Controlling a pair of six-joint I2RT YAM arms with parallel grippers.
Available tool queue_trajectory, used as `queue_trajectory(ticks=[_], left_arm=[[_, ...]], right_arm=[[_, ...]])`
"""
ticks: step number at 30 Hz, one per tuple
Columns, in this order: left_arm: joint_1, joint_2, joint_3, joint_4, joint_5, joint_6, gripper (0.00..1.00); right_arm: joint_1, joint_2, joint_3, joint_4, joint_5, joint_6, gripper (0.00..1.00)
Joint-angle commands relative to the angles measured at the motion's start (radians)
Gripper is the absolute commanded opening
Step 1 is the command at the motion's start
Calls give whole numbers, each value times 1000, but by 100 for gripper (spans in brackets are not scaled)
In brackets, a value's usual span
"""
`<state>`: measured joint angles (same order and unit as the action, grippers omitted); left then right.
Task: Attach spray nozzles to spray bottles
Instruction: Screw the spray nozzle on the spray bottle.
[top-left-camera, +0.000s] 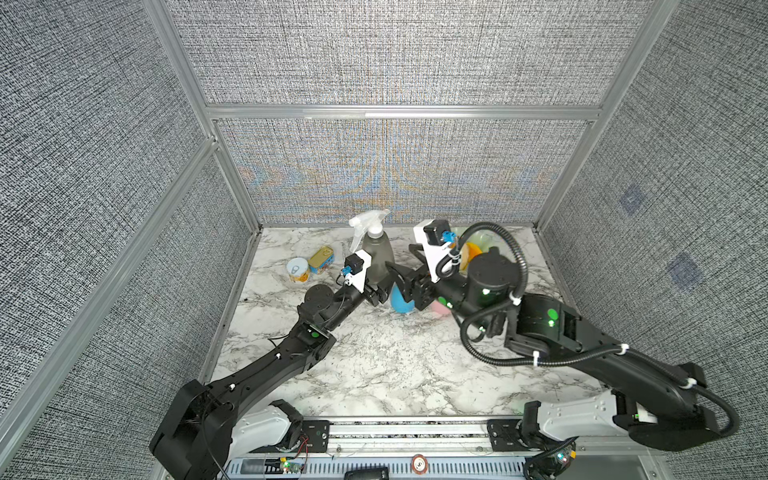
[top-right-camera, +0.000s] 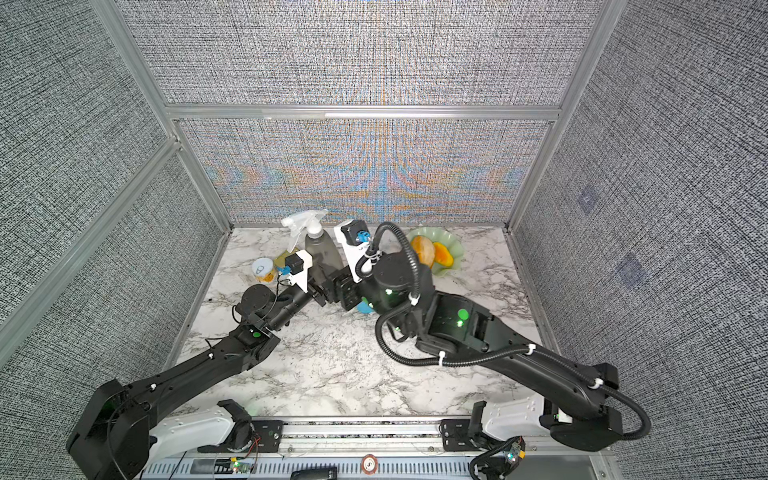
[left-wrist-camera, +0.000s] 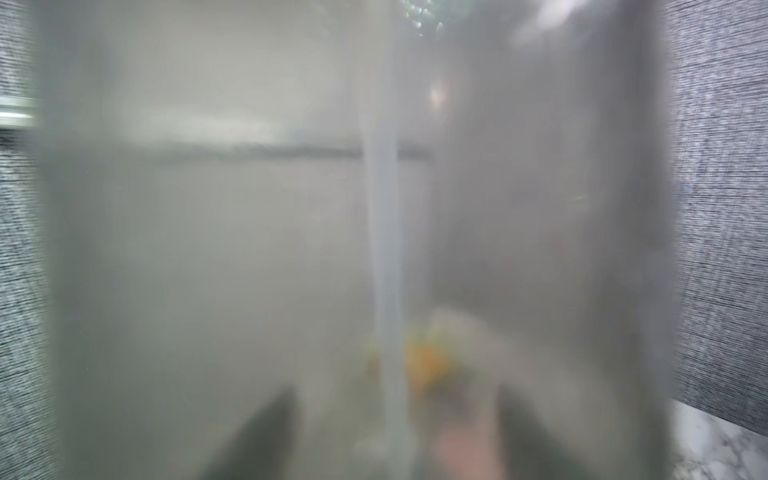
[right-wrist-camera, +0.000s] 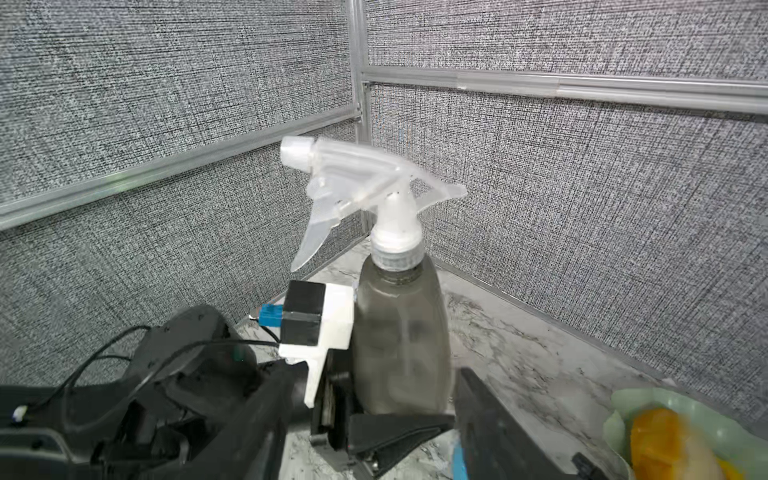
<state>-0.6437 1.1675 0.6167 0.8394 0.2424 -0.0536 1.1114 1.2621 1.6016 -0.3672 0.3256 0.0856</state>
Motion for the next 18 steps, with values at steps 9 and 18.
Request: queue_trajectory(ticks=[9, 18], left_arm=[[1, 24, 33, 86, 331, -77, 62], [0, 32, 45, 114, 416, -138, 62]], right_arm=[[-333, 49, 136, -132, -888, -158, 78], [-343, 158, 238, -169, -857, -170, 78]])
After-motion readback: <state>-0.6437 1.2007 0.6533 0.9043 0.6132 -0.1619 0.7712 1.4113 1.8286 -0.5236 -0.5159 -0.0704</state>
